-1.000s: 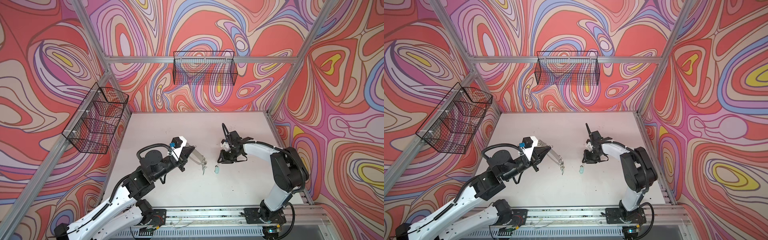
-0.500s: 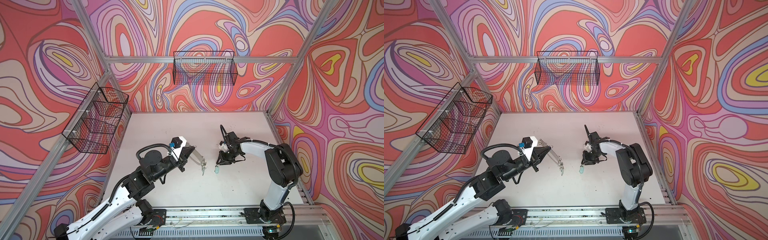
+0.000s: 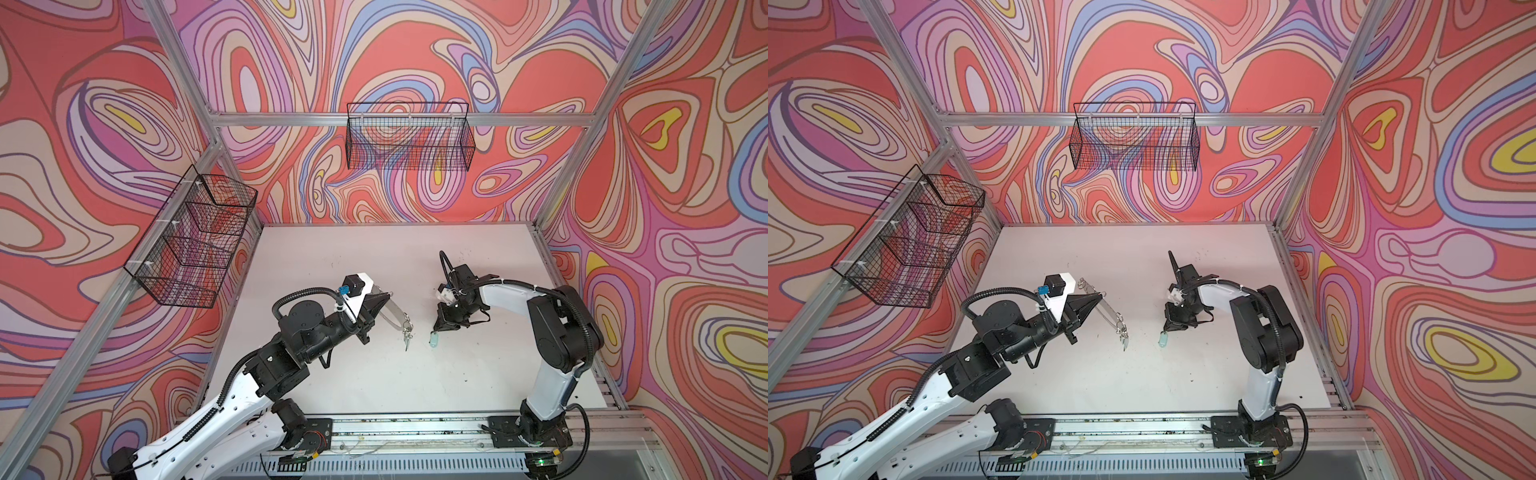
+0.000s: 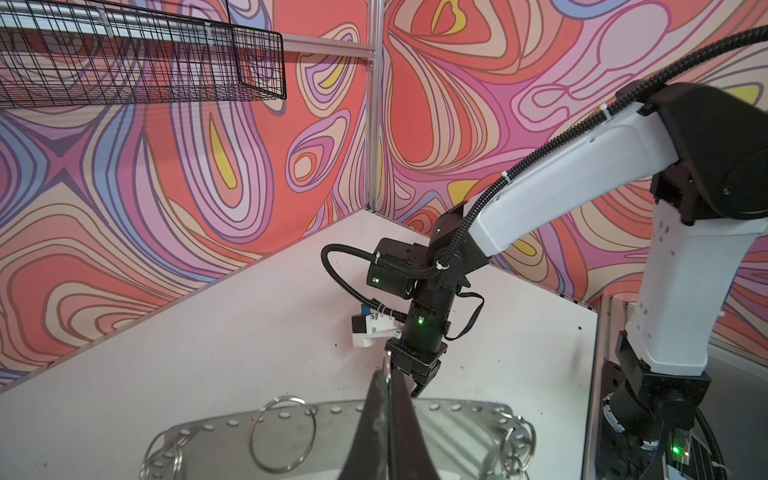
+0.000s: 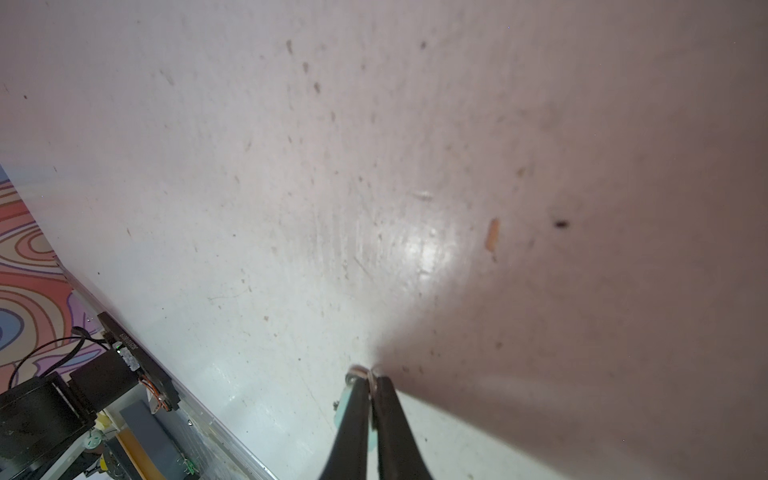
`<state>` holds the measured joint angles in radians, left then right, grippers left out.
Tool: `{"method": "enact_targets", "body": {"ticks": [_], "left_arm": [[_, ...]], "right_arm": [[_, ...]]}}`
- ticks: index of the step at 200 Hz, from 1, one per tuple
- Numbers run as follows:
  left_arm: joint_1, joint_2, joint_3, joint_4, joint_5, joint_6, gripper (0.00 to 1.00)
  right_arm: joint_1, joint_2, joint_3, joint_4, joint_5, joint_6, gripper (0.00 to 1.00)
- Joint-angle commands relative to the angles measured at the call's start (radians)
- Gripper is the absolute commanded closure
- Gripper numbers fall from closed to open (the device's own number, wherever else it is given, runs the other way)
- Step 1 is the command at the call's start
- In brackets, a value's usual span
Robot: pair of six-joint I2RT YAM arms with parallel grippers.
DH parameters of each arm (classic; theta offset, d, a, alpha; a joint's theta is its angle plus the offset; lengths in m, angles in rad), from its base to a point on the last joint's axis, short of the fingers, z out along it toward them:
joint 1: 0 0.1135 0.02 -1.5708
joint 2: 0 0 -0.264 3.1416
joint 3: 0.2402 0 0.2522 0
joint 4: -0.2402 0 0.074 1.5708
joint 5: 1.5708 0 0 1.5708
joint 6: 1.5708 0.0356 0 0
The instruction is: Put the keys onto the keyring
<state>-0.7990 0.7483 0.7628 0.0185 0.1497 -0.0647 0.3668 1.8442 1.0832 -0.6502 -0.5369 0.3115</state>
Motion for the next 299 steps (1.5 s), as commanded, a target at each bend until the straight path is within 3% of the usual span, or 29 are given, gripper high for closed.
{"method": "enact_targets", "body": {"ticks": [1,62,108,146,299], "left_arm": [[-0.004,-0.012,0.004,0.026,0.010,-0.008,1.00],[-0.005,-0.010,0.004,0.023,0.011,-0.010,1.00],[-0.005,-0.013,0.003,0.022,0.008,-0.008,1.00],[-0.005,-0.010,0.004,0.023,0.011,-0.009,1.00],[-0.005,-0.009,0.004,0.024,0.014,-0.011,1.00]], "right_arm": [[-0.004,0.021,0.018,-0.018,-0.013,-0.015,0.93],[-0.002,0.027,0.018,-0.014,-0.020,-0.014,0.91],[-0.003,0.014,0.017,-0.010,-0.010,-0.014,0.96],[-0.003,0.002,0.018,-0.014,-0.006,-0.017,0.91],[-0.009,-0.027,0.015,-0.017,0.001,-0.023,0.90]]}}
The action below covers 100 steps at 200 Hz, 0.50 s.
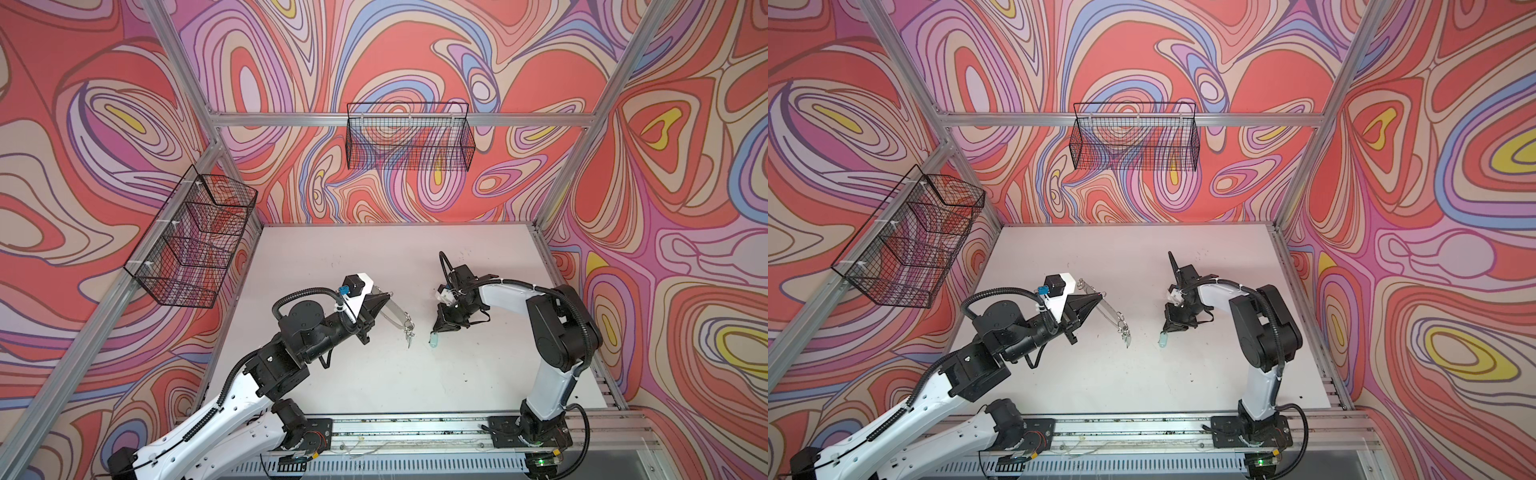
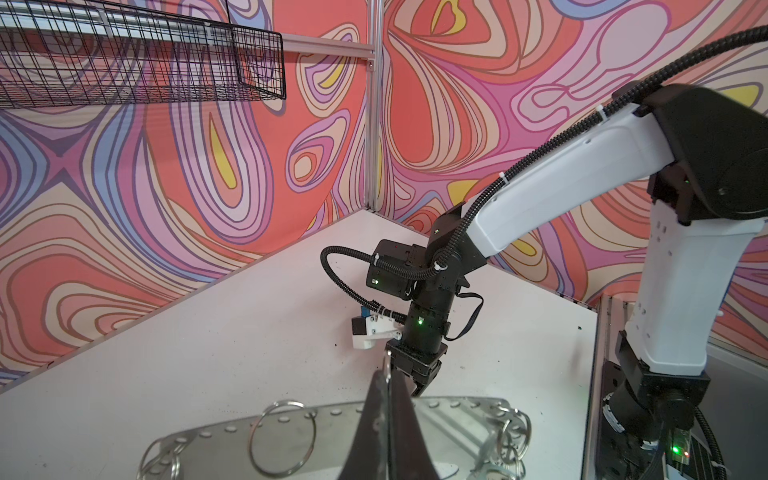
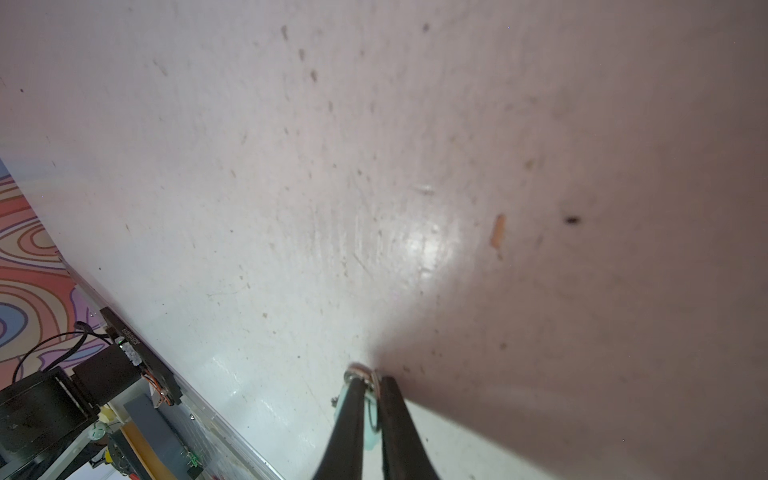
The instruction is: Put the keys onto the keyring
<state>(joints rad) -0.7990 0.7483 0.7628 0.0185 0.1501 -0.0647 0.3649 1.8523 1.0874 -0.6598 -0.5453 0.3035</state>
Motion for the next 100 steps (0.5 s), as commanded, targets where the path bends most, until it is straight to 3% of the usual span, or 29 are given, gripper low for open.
{"method": "enact_targets", "body": {"ticks": [1,27,43,100], "left_arm": [[-0.005,-0.009,0.004,0.023,0.014,-0.011,1.00],[-0.005,-0.007,0.004,0.022,0.014,-0.011,1.00],[-0.003,-0.010,0.004,0.022,0.014,-0.010,1.00],[-0.004,-0.012,0.002,0.022,0.008,-0.004,1.00]], "right_arm": [[-0.007,-0.035,0.010,-0.008,0.008,-0.015,0.90],[-0.007,-0.028,0.006,-0.005,0.004,-0.013,0.93],[-0.007,-0.027,0.008,-0.003,0.002,-0.014,1.00],[-0.006,-0.085,-0.019,0.042,0.005,-0.008,1.00]]}}
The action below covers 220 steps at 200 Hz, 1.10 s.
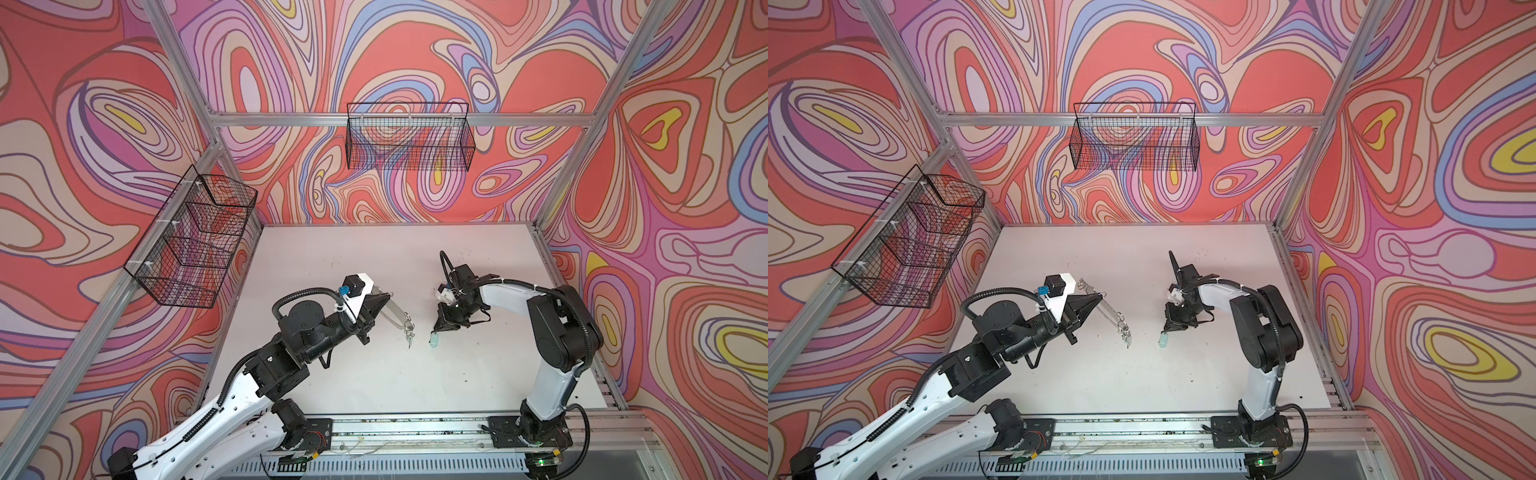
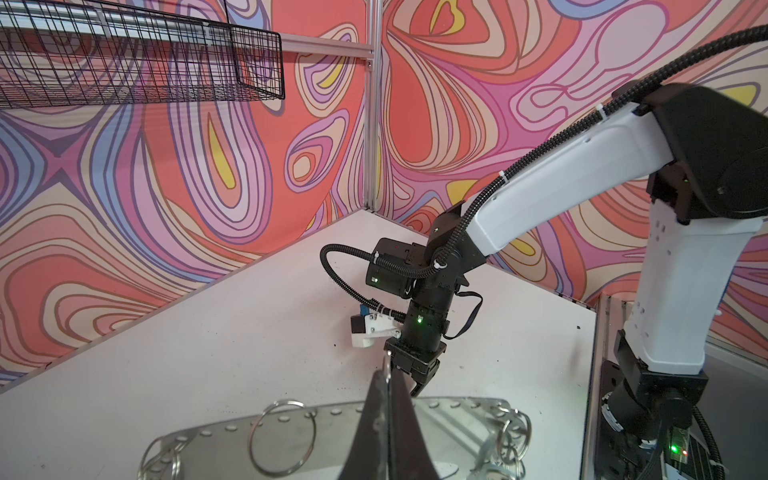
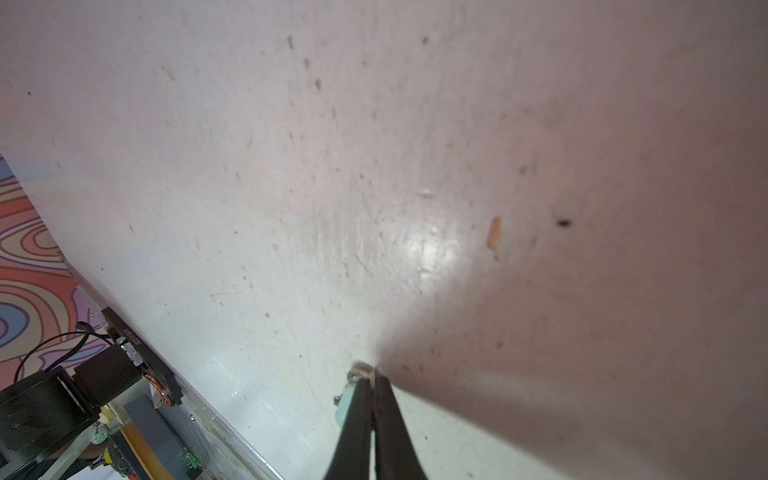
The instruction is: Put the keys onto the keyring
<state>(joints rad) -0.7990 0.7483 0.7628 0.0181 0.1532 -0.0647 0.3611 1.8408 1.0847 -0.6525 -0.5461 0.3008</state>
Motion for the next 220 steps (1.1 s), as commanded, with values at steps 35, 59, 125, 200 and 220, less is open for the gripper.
{"method": "enact_targets", "body": {"ticks": [35,59,125,200,220], "left_arm": [[-0.005,-0.011,-0.006,0.037,-0.004,0.015,1.00],[-0.005,-0.003,-0.012,0.060,-0.001,0.035,1.00],[-0.005,0.048,-0.043,0.166,0.050,0.143,1.00],[-0.005,0.110,-0.052,0.196,0.219,0.351,1.00],[-0.002,0.103,-0.064,0.241,0.232,0.358,1.00]], "right_arm": [[-0.002,-0.283,-0.079,0.173,0.071,0.043,1.00],[-0.001,-0.428,-0.150,0.314,0.110,0.076,1.00],[0.022,-0.688,-0.294,0.658,0.232,0.008,1.00],[0.045,-0.803,-0.372,0.929,0.173,-0.117,1.00],[0.044,-0.800,-0.357,0.948,0.133,-0.118,1.00]]}}
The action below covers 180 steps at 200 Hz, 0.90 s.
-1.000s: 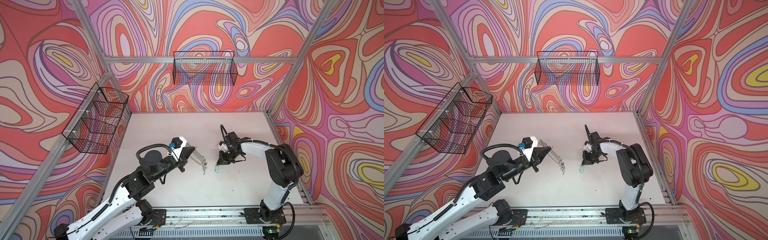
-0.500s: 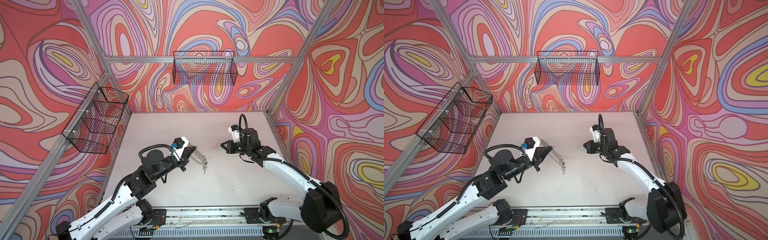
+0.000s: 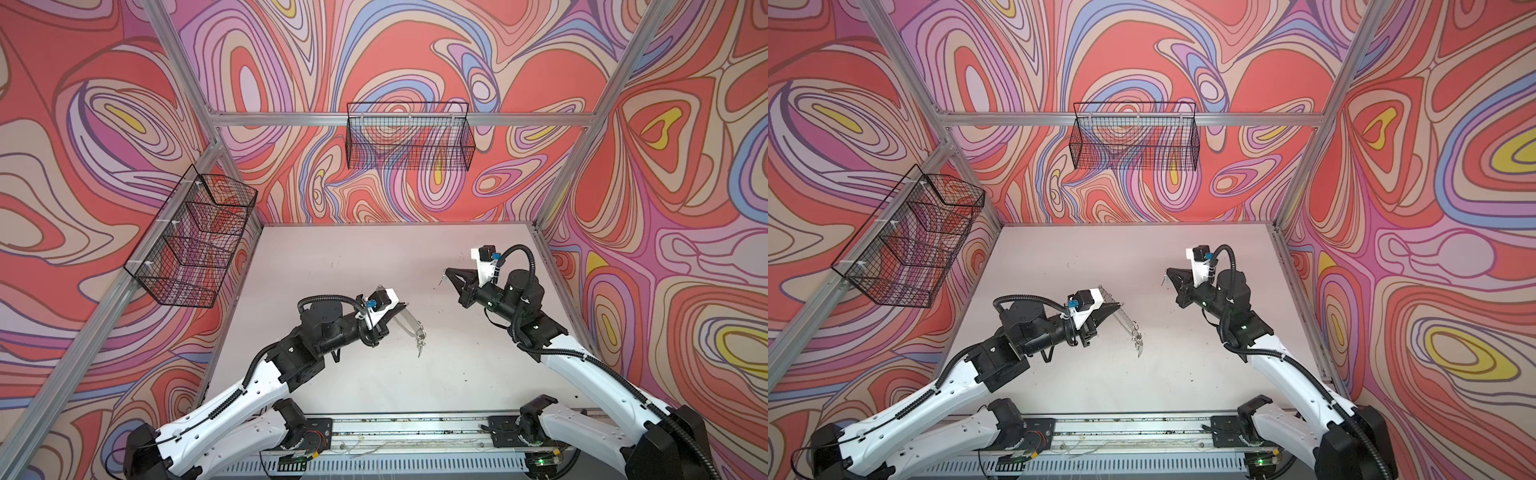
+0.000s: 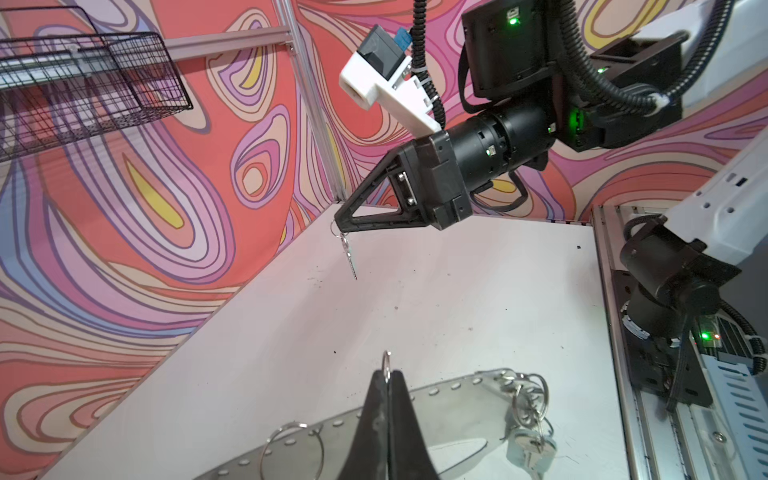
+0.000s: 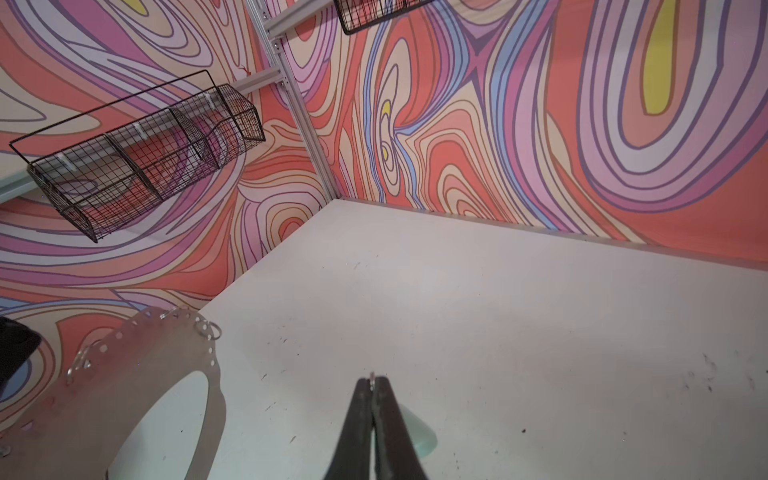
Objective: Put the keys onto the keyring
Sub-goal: 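Lift the green-tag key with the right gripper toward the plate held by the left gripper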
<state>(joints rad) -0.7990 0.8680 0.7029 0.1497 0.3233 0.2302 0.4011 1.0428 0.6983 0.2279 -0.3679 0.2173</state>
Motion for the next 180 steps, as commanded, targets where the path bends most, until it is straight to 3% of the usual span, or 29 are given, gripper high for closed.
{"method": "enact_targets", "body": {"ticks": [1,34,54,71,83,112,180], "left_arm": [[-0.003,-0.017,-0.003,0.108,0.063,0.063,1.00],[0.023,-0.004,0.041,0.036,0.162,0.064,1.00],[0.084,0.001,0.047,0.041,0.288,0.009,1.00],[0.145,0.012,0.061,0.044,0.403,-0.034,1.00],[0.170,0.024,0.081,0.013,0.464,-0.023,1.00],[0.172,0.019,0.084,-0.027,0.439,0.054,1.00],[0.172,-0.046,0.014,-0.025,0.358,0.094,1.00]], "right_arm": [[0.005,-0.003,0.027,0.075,-0.047,-0.033,1.00],[0.005,-0.029,-0.008,0.219,-0.104,-0.001,1.00],[0.005,-0.027,-0.016,0.313,-0.175,-0.009,1.00],[0.009,-0.002,0.033,0.267,-0.266,-0.070,1.00],[0.053,0.002,0.068,0.176,-0.256,-0.175,1.00],[0.181,-0.028,0.082,0.034,-0.158,-0.470,1.00],[0.221,-0.078,0.089,-0.139,-0.188,-0.723,1.00]]}}
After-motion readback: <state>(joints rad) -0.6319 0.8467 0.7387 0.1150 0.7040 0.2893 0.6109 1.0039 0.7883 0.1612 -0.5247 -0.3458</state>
